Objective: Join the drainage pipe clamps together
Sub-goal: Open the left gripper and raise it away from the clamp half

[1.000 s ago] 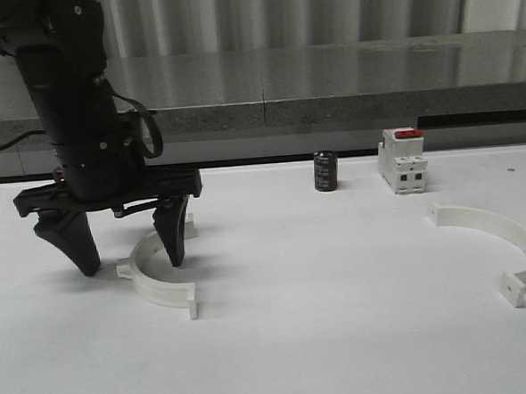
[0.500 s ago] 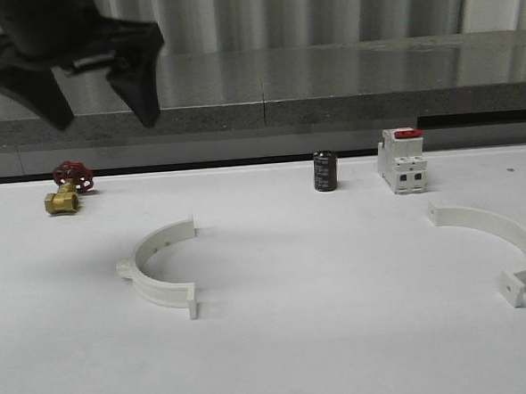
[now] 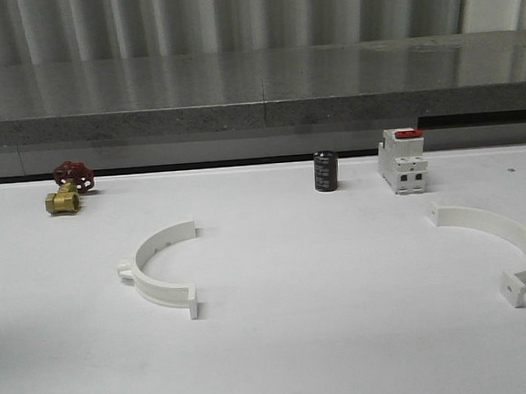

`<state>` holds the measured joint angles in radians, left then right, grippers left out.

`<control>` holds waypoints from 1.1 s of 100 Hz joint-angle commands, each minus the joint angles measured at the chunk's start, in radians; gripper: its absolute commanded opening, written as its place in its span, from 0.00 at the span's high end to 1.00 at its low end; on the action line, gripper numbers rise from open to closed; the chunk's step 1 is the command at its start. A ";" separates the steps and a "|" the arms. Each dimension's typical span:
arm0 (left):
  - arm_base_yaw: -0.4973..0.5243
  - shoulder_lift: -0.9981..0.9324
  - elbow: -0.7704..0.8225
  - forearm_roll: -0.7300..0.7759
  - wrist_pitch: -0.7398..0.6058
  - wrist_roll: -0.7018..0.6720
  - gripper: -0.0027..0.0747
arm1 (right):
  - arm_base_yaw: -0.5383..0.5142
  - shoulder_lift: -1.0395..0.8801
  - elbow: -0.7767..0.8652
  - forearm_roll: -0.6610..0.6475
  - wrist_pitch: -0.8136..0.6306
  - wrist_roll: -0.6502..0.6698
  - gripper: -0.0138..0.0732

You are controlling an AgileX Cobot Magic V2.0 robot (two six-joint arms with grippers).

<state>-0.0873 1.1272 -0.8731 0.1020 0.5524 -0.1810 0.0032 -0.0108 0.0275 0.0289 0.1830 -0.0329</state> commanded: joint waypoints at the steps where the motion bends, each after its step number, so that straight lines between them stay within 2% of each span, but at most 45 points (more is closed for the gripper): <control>1: 0.015 -0.111 0.066 -0.014 -0.113 0.002 0.16 | -0.005 -0.018 -0.017 0.000 -0.093 -0.010 0.92; 19: 0.015 -0.317 0.243 -0.036 -0.156 0.002 0.17 | -0.005 -0.018 -0.017 0.000 -0.118 -0.010 0.92; 33: 0.015 -0.475 0.336 -0.031 -0.153 0.015 0.27 | -0.005 -0.018 -0.020 0.000 -0.122 -0.010 0.92; 45: 0.015 -0.590 0.385 -0.031 -0.150 0.024 0.47 | -0.005 -0.018 -0.028 0.011 -0.131 -0.009 0.92; 64: 0.015 -0.673 0.403 -0.031 -0.149 0.025 0.95 | -0.005 0.016 -0.110 0.040 -0.128 -0.009 0.92; 67: 0.015 -0.673 0.403 -0.031 -0.149 0.025 0.99 | -0.005 0.033 -0.130 0.042 -0.123 -0.009 0.92; 78: 0.015 -0.673 0.403 -0.031 -0.149 0.025 0.99 | -0.005 0.137 -0.239 0.042 -0.023 -0.009 0.92; 97: 0.015 -0.673 0.403 -0.031 -0.149 0.025 0.99 | -0.005 0.409 -0.502 0.047 0.350 -0.009 0.92; 110: 0.015 -0.673 0.403 -0.031 -0.149 0.025 0.99 | -0.005 0.597 -0.662 0.048 0.487 -0.009 0.92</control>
<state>-0.0757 0.4514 -0.4436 0.0750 0.4803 -0.1545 0.0032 0.4770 -0.5245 0.0686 0.6426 -0.0329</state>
